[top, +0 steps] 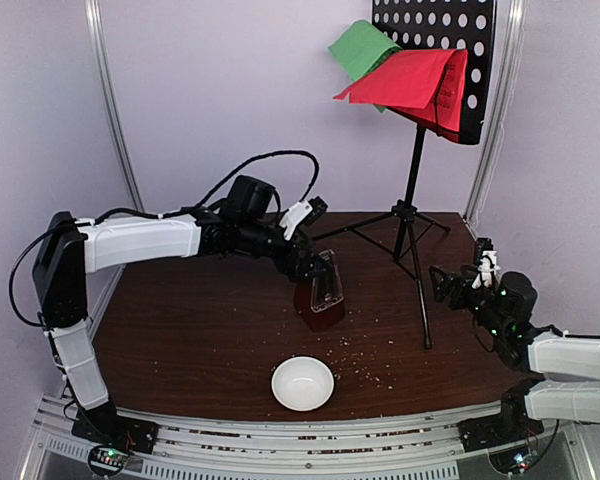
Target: Pack up the instrument practice props
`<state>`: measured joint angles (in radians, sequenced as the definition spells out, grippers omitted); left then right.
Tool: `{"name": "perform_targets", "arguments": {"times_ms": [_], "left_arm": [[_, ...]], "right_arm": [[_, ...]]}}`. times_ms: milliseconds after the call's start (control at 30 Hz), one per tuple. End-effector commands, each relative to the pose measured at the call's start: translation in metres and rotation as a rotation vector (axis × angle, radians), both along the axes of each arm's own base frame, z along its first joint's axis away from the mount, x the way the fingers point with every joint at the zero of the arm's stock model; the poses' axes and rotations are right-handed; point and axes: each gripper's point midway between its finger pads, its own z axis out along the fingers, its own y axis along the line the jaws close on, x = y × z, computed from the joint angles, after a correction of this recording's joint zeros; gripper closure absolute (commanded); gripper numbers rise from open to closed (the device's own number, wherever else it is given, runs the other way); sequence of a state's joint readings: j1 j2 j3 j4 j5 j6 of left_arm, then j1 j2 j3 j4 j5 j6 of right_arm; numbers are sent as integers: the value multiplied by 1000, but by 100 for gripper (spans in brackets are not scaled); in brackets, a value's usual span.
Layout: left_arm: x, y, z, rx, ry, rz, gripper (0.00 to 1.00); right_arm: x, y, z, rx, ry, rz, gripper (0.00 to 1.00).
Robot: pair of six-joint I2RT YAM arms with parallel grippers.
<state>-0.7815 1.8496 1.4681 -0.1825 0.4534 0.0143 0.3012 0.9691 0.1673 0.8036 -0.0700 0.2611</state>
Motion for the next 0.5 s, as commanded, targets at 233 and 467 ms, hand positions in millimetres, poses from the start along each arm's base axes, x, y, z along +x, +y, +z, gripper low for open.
{"name": "perform_targets", "arguments": {"times_ms": [233, 467], "left_arm": [[0, -9, -3, 2, -51, -21, 7], [6, -9, -8, -5, -42, 24, 26]], "right_arm": [[0, 1, 1, 26, -14, 14, 0], [0, 1, 0, 28, -11, 14, 0]]}}
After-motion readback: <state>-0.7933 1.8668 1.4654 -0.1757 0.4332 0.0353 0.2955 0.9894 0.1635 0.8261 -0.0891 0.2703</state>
